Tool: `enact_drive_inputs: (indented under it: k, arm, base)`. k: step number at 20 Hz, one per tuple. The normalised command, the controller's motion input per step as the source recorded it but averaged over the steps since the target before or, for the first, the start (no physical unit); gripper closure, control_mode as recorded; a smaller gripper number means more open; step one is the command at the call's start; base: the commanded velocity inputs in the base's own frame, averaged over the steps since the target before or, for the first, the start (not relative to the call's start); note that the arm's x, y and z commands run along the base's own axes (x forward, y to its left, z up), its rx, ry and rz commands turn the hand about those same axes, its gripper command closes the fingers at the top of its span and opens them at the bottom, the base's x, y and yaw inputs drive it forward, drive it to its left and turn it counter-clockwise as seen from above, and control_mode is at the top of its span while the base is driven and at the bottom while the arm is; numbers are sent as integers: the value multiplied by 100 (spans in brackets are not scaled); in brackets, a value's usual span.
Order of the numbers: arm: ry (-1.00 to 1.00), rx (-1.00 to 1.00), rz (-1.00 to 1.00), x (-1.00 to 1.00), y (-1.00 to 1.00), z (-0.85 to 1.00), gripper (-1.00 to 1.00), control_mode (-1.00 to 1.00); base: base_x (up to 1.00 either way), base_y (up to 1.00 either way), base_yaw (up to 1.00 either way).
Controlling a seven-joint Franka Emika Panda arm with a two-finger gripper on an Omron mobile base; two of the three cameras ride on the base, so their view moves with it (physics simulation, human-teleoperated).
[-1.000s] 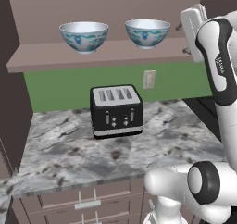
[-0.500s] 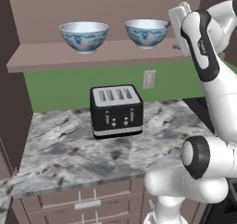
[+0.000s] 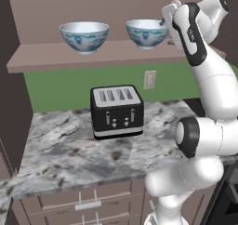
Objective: Pick up the bowls from the cabinet and place each bowl in front of a stool on the dining counter.
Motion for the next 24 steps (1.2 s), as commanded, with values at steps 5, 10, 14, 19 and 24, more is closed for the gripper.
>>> enact_drive_inputs:
  k: [5,10,14,19,24]
  arm:
    - [3,0,0,39,0,0,-100,-100]
    - [1,0,0,35,0,-2,-100,-100]
    - [3,0,0,20,0,-8,-100,-100]
    - [6,0,0,11,0,-24,-100,-100]
    - [4,0,0,6,0,-27,-100,-100]
  base:
    - [0,0,0]
    - [0,0,0]
    - [0,0,0]
    - [0,0,0]
    - [0,0,0]
